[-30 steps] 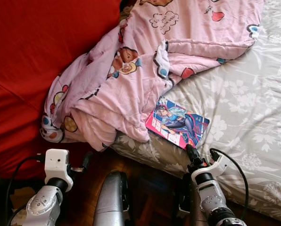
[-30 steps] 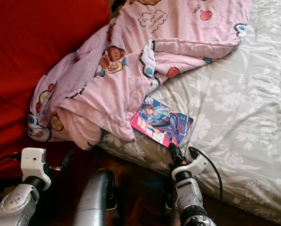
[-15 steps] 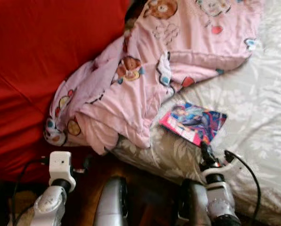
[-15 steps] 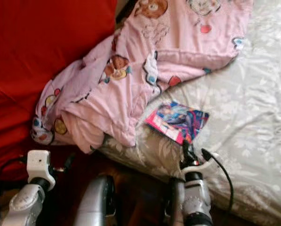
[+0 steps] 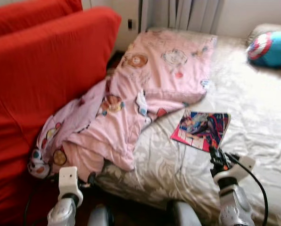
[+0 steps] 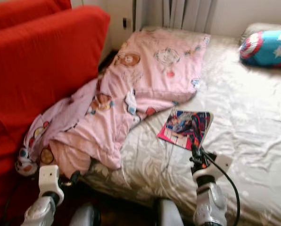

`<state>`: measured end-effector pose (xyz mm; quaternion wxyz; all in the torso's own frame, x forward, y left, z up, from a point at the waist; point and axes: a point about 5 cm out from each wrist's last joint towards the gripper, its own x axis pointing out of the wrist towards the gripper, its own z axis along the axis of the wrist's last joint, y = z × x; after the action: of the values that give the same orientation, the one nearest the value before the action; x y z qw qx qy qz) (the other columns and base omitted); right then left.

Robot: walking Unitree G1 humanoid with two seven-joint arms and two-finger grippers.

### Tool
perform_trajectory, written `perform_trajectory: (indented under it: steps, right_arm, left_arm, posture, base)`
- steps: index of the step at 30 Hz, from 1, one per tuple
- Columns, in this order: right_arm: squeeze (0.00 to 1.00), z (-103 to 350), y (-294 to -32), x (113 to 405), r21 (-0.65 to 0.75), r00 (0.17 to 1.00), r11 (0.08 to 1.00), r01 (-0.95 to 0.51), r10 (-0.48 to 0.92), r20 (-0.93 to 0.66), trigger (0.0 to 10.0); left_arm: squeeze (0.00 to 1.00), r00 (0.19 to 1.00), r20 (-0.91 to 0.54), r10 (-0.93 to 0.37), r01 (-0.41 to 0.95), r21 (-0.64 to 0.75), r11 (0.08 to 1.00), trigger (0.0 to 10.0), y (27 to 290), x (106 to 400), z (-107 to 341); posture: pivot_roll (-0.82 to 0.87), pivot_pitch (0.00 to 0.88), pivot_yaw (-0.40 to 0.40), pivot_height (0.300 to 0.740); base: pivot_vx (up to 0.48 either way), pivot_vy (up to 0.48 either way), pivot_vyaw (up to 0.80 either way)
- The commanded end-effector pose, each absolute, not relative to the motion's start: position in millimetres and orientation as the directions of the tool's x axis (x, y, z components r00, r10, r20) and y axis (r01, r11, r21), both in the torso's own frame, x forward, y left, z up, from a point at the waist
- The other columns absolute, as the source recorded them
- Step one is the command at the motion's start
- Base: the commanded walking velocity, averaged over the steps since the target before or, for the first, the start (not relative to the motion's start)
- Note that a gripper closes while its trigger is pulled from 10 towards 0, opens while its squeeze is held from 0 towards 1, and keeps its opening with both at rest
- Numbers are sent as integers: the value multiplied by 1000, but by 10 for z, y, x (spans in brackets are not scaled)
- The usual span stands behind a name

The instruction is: Clean up the room

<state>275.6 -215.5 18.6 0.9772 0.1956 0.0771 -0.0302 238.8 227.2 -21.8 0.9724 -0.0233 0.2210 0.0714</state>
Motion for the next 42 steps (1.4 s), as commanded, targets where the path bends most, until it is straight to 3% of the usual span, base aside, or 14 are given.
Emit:
perform_trajectory:
  steps: [1,6,10,20,35,42]
  right_arm:
    - [0,177,-2178,2750,292,983,951,99,-49,-176,10000]
    - [0,47,-2196,2721,176,953,976,131,-75,-293,10000]
    - [0,-63,-2135,2657,94,936,994,57,-20,-351,10000]
    - [0,81,-2098,2774,104,965,991,89,-60,-254,10000]
    - [0,14,-2191,2693,72,950,984,165,-139,-280,10000]
    - [0,19,-2206,2716,69,942,978,195,-167,-291,10000]
  left_arm:
    - [0,864,-483,141,-168,-13,986,10000,2244,2296,-335]
    - [0,837,-528,143,-175,-11,985,10000,2214,2242,-416]
    - [0,818,-558,143,-174,-3,985,10000,2213,2199,-472]
    - [0,785,-601,149,-177,13,984,10000,2212,2107,-551]
    - [0,734,-663,147,-168,31,985,10000,2173,2009,-645]
    - [0,730,-667,151,-169,37,985,10000,2187,2022,-639]
  posture:
    - [-45,0,-52,615]
    - [-45,0,-48,645]
    - [-26,0,-51,675]
    - [-50,0,-42,740]
    - [-77,0,-52,740]
    - [-73,0,-55,740]
  base:
    - [0,0,0]
    - [0,0,0]
    - [0,0,0]
    - [0,0,0]
    - [0,0,0]
    - [0,0,-610]
